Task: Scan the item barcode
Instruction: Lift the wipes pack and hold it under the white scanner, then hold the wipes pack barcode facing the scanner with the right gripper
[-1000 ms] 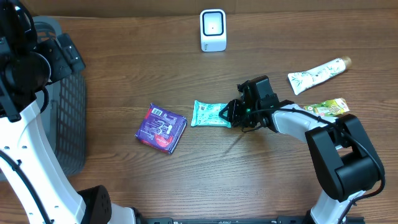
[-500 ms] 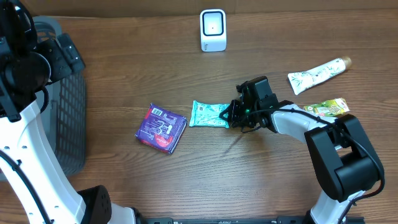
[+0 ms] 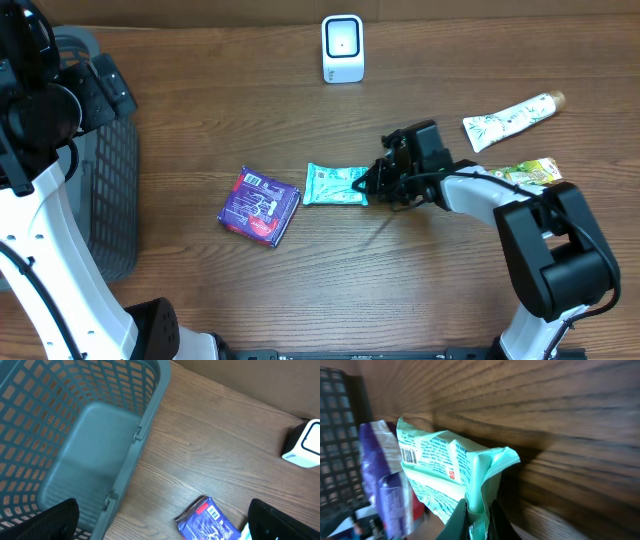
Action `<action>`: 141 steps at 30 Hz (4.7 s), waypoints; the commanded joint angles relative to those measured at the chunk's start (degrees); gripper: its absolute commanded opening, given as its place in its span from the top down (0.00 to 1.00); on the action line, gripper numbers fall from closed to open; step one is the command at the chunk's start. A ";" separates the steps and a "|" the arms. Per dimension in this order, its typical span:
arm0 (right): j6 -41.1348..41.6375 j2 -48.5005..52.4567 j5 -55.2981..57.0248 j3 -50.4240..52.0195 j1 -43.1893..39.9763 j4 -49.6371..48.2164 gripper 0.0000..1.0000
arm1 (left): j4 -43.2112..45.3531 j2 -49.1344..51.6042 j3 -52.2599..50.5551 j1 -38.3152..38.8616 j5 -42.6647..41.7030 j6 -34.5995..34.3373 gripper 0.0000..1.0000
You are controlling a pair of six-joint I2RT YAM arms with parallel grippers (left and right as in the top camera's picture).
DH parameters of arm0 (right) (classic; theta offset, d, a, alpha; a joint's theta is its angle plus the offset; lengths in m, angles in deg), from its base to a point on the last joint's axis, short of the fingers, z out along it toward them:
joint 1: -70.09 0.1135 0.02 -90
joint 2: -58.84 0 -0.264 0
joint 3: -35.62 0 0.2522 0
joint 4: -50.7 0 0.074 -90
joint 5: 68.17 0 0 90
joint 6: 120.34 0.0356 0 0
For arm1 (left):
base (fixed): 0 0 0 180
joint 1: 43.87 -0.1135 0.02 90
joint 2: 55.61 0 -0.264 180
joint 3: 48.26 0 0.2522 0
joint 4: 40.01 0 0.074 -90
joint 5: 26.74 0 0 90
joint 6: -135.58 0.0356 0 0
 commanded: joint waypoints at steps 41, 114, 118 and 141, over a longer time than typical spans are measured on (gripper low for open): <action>-13.68 -39.98 34.14 -9.55 -2.08 21.18 0.96 | 0.04 0.04 -0.15 0.04 0.33 0.48 0.01; -87.01 5.53 64.83 -13.97 10.27 -62.58 0.96 | 0.04 0.04 -0.15 0.04 0.33 0.48 0.00; -87.01 5.53 63.82 -13.97 10.27 -62.93 0.96 | 0.04 0.02 -0.15 0.04 0.33 0.48 0.00; -93.26 20.31 60.85 -42.73 6.82 -32.96 0.96 | 0.04 0.04 -0.15 0.04 0.33 0.48 0.00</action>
